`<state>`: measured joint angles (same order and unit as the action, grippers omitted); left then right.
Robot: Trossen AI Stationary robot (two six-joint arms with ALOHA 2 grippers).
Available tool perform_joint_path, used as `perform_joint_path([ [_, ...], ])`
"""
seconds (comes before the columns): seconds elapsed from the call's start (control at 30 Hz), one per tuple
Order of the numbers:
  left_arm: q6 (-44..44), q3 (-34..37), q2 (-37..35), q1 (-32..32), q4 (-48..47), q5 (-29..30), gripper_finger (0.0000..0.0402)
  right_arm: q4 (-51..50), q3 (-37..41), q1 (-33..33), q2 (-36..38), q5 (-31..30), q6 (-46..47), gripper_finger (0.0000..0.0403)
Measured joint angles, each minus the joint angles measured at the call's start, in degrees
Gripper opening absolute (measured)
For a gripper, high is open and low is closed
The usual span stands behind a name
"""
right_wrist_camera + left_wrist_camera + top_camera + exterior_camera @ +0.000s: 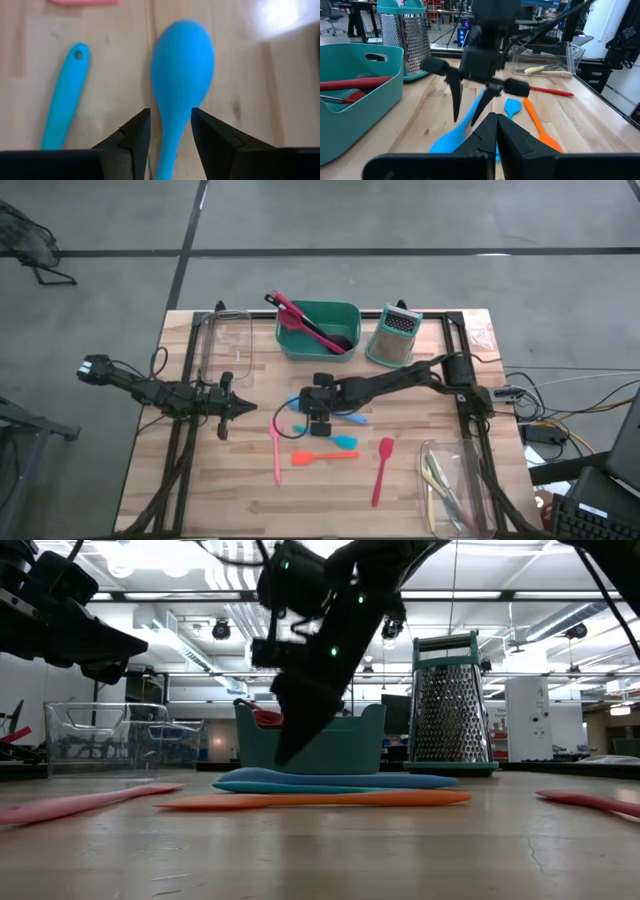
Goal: Pick & Place Kitchen Items
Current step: Put the light blue spatula into the green bin
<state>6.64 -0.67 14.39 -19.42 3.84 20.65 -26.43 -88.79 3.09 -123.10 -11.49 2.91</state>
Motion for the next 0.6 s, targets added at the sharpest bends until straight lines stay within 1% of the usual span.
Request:
perform_joint_path([
  [0.2, 0.0, 0.0, 0.0, 0.0, 0.0, 0.0, 0.0012, -0.1, 0.6, 0.0, -1.6, -0.2, 0.6, 0.0132],
  [0.47, 0.0, 0.0, 0.0, 0.0, 0.0, 0.0, 0.0012, 0.1, 2.2, -0.2, -1.6, -0.1, 3.5, 0.0148],
  [0.6, 0.0, 0.0, 0.0, 0.0, 0.0, 0.0, 0.0012, 0.6, 3.1, -0.5, -1.6, 0.1, 4.9, 0.0146],
])
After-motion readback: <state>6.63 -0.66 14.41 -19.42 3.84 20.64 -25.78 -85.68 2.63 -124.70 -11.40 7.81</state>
